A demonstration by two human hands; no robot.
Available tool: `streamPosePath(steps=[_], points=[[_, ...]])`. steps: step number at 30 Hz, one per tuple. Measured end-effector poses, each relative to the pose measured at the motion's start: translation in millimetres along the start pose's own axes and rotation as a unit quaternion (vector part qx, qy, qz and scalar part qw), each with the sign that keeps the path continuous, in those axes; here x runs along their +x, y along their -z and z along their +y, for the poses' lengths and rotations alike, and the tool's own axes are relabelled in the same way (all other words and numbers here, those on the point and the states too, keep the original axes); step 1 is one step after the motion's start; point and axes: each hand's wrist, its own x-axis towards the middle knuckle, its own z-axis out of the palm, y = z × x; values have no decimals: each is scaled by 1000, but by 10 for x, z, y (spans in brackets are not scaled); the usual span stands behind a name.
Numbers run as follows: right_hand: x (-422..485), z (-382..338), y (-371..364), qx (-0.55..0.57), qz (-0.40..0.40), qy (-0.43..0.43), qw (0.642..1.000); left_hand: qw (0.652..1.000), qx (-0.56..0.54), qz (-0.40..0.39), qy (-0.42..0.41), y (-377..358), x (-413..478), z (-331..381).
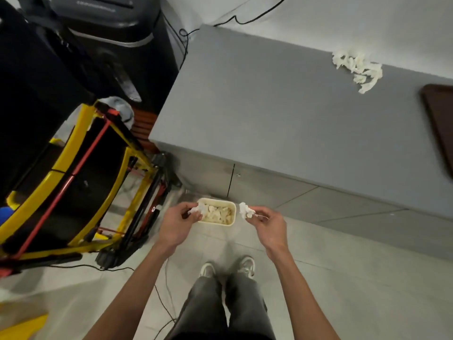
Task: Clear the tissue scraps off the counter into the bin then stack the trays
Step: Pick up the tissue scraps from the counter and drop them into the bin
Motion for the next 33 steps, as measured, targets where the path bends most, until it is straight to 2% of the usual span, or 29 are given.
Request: streamPosePath(steps=[9, 15, 18, 22, 27, 30, 33], points=[[655, 921, -775, -114, -12, -36, 993, 997, 73, 18, 31, -261, 508, -1191], [1558, 1887, -1393, -212, -34, -6, 977, 978, 208, 13, 25, -778, 1436, -2377], [2052, 2370, -1706, -250, -39, 27, 967, 962, 271, 14, -20, -1066, 1893, -2708], [2713, 2968, -2122, -342, -65, 72, 935, 917, 395, -32, -56, -1451, 2551, -3154], [3283, 3425, -2529, -503, -141, 107, 846, 858, 502, -102, -39, -1866, 3219, -3643], [3473, 3640, -2662, -555, -180, 106, 805, 853, 508, -120, -8, -2005, 3410, -3854], [3474, 3662, -2672, -539, -205, 57, 815, 860, 493, -133, 24, -2009, 3403, -3884]])
